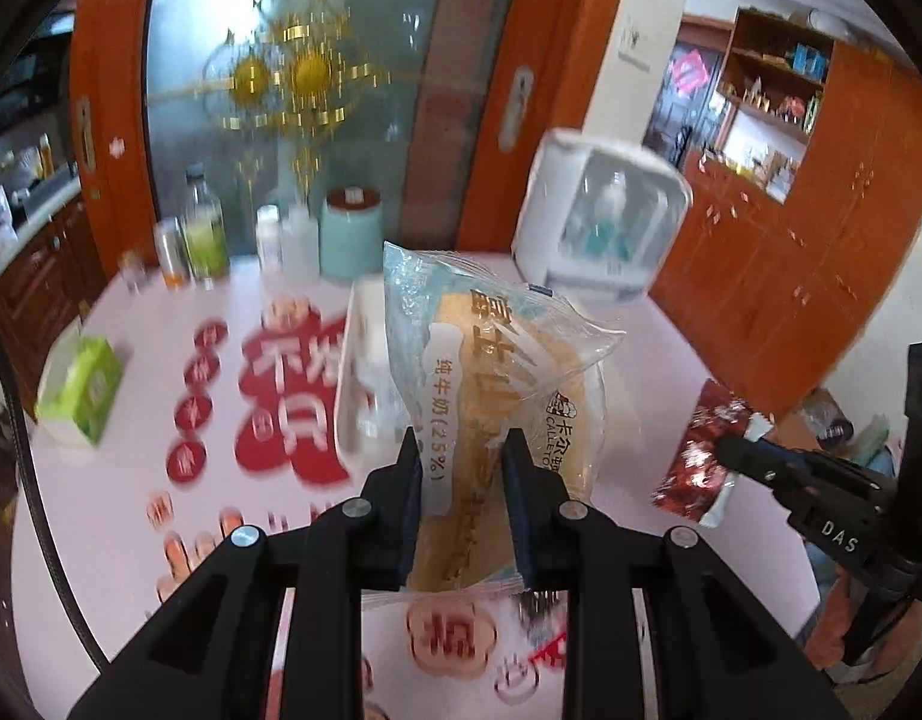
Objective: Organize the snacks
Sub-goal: 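Carry the bread bag and brown candy bag into the tray and release them, then withdraw both open tools from the tray toward the remaining snacks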
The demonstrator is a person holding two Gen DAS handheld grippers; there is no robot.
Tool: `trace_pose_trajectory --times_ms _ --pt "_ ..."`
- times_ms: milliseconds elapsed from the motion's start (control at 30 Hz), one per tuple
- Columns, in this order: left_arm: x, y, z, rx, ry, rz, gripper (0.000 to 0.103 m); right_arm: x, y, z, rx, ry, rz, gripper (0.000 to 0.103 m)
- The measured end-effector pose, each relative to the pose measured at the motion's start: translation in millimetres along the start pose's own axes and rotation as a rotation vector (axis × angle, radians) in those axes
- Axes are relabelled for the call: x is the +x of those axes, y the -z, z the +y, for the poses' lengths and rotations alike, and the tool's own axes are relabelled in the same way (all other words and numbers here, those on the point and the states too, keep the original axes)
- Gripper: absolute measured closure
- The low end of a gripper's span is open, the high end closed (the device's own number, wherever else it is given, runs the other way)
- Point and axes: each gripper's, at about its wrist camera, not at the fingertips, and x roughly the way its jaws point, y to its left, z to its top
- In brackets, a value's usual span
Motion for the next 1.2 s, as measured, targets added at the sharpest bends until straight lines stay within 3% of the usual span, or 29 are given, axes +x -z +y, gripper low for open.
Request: trace_pose_trajectory --times_ms 167,367,567,800,833,867,900,967,1000,1067,1200 --pt "2 -45 -9 0.007 -0.036 -0.063 0.079 -12 -53 -8 -0.026 0.053 -0.113 0.095" --pt "23 -75 -21 0.043 -0.097 -0.09 0.079 -12 -98 -10 -0.058 0.079 -0.193 0.095" --pt "66 -93 -21 0.027 -0.141 -0.064 0.079 10 -126 -7 -0.091 0.094 -0.21 0.094" --pt "127 -91 -18 0.043 -0.225 -0.003 0.076 60 -139 -10 -0.103 0.094 -0.152 0.09" --pt "136 -89 -16 0.043 -0.224 0.012 0.073 71 -140 -12 -0.097 0.085 -0.128 0.089" --pt "142 -89 -13 0.04 -0.221 0.027 0.058 78 -141 -14 -0.083 0.076 -0.106 0.089" --pt "149 -87 -11 0.036 -0.224 0.046 0.029 89 -142 -18 -0.063 0.064 -0.075 0.085" --pt "153 -84 -5 0.017 -0.254 0.052 0.005 102 -139 -21 -0.039 0.056 -0.032 0.072" --pt "151 -81 -2 0.009 -0.264 0.034 0.005 107 -138 -23 -0.026 0.052 -0.017 0.063" --pt "150 -78 2 0.015 -0.264 0.029 0.005 112 -134 -26 -0.009 0.038 -0.004 0.057" --pt "148 -73 12 0.008 -0.294 0.035 0.005 116 -129 -29 -0.005 0.034 0.012 0.056"
